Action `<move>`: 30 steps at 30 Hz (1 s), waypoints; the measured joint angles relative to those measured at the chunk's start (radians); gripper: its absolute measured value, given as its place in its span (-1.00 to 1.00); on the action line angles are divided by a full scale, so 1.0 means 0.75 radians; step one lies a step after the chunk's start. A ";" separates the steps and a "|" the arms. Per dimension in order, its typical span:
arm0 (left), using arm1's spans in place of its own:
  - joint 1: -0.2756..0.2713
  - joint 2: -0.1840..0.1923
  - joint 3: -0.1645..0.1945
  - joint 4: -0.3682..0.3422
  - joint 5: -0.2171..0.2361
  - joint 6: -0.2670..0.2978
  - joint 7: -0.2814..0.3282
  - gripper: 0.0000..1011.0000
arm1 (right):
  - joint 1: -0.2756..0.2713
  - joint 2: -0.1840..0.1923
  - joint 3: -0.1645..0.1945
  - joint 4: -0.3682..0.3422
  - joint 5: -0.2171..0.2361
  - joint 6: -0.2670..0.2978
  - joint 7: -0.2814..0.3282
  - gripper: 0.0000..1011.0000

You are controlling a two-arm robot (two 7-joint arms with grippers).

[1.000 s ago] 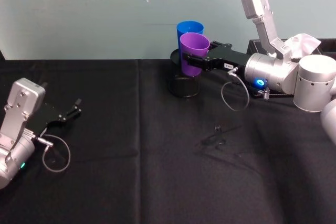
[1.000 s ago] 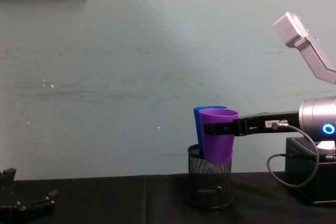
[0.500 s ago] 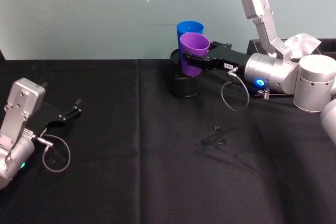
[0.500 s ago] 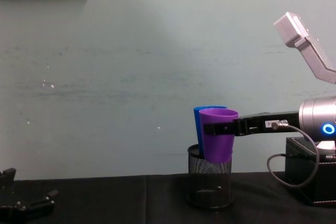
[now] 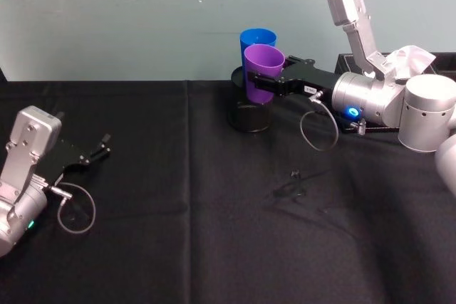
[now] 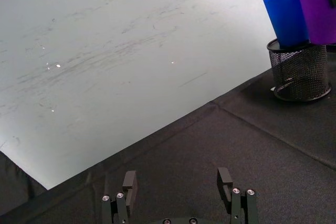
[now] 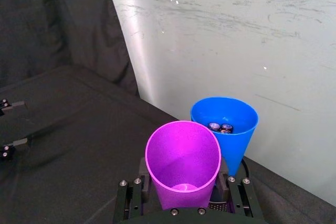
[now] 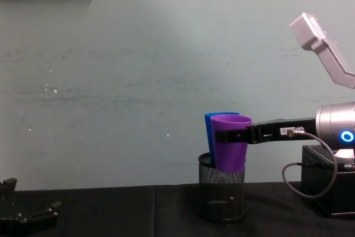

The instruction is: Pick up one cup with a gripper and tap it against the other cup.

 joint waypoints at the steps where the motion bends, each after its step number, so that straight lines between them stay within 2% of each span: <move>1: 0.000 0.000 0.000 0.000 0.000 0.000 0.000 0.98 | 0.000 0.000 0.000 0.000 0.000 0.000 0.000 0.44; 11: 0.000 0.000 0.000 0.000 0.000 0.000 0.000 0.98 | -0.010 0.005 0.005 -0.017 0.003 0.005 0.000 0.44; 19: 0.000 0.000 0.000 0.000 0.000 0.000 0.000 0.98 | -0.081 0.048 0.016 -0.153 0.023 0.035 -0.008 0.44; 20: 0.000 0.000 0.000 0.000 0.000 0.000 0.000 0.98 | -0.104 0.063 0.016 -0.196 0.028 0.046 -0.012 0.44; 30: 0.000 0.000 0.000 0.000 0.000 0.000 0.000 0.98 | -0.197 0.123 0.018 -0.337 0.059 0.069 -0.029 0.44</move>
